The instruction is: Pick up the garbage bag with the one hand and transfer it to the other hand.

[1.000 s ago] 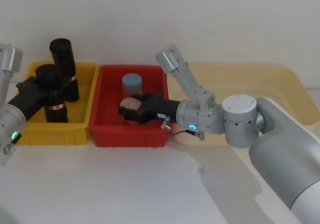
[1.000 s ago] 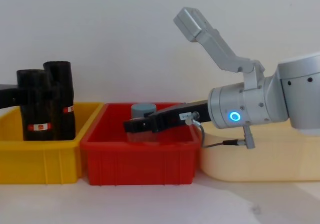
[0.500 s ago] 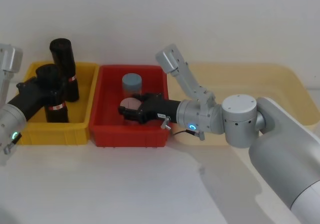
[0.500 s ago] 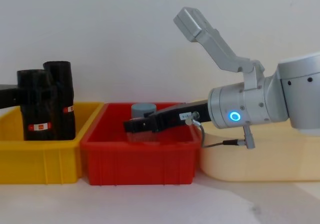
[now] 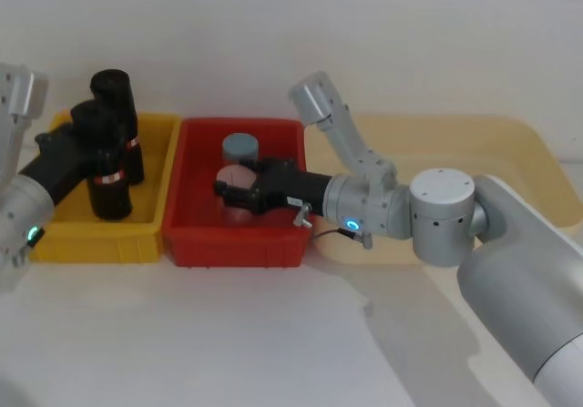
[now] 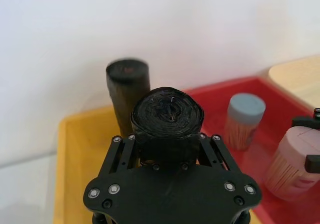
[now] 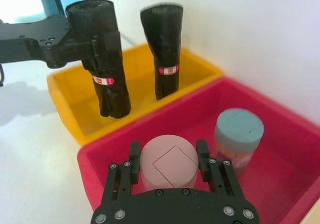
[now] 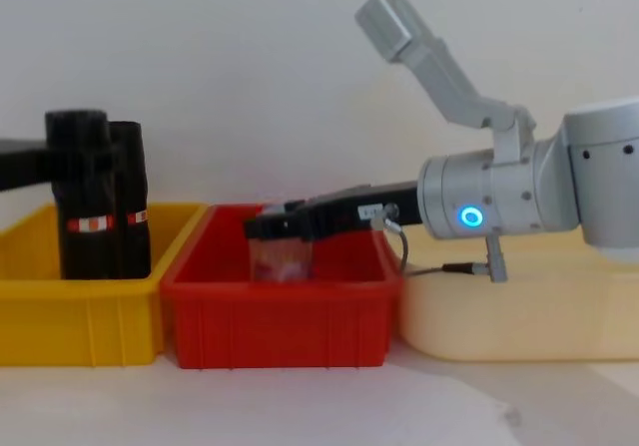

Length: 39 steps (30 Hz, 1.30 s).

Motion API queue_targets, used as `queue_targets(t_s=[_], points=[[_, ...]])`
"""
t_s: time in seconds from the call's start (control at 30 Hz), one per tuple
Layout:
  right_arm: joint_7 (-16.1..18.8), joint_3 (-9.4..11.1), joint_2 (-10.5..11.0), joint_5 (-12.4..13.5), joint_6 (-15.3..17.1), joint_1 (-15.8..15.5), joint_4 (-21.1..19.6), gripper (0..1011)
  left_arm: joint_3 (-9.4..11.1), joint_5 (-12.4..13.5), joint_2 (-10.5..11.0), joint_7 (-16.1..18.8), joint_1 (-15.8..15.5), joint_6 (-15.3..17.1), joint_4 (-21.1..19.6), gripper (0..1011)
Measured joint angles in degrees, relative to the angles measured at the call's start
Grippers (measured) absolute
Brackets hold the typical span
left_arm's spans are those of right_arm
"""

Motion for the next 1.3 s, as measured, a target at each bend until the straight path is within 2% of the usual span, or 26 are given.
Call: queue_targets(t_s=[0.27,0.43,0.47,0.57,0.67,0.9,1.0,1.2,1.27,1.3], points=[[-0.46,2.13,1.72,1.36,-1.57,-1.29,-5.67,648,-0.03,0.3,-0.5,-0.47,-1.75,-0.11,-3.31,462],[-1.88,4.13,3.85,1.99,-2.0,-2.38,-11.05,650,0.34,-0.06,-1.38,-1.19,-3.94,0.22,-4.83,463],[-1.88,4.13,3.85,1.99,-2.0,-2.38,-11.05,648,0.34,-0.06,-1.38,-1.19,-3.94,0.22,-4.83,463],[-3.7,5.96,6.01,2.24,-1.99,-3.5,-15.8,650,1.72,-0.85,-3.0,-2.28,-7.02,0.58,-5.22,462],[-5.19,7.21,7.52,2.27,-1.71,-4.38,-18.78,648,2.48,-1.09,-3.86,-2.82,-8.43,0.6,-4.83,462],[-8.71,10.29,11.04,2.1,-0.35,-6.98,-25.52,648,5.52,-1.73,-7.16,-4.63,-13.0,0.1,-1.94,462],[-10.45,11.72,12.47,1.82,0.45,-8.3,-28.16,648,7.41,-2.22,-9.07,-5.96,-15.27,-0.45,0.54,462],[-13.76,14.7,15.2,1.31,2.16,-11.44,-33.13,648,9.87,-2.97,-11.88,-7.88,-18.18,-1.22,4.54,462],[-15.09,16.04,16.21,1.15,2.82,-12.81,-34.88,648,11.33,-3.42,-13.82,-9.18,-19.99,-1.81,7.78,463],[-15.47,16.4,16.5,1.11,3.03,-13.22,-35.38,648,11.33,-3.42,-13.82,-9.18,-19.99,-1.81,7.78,463]])
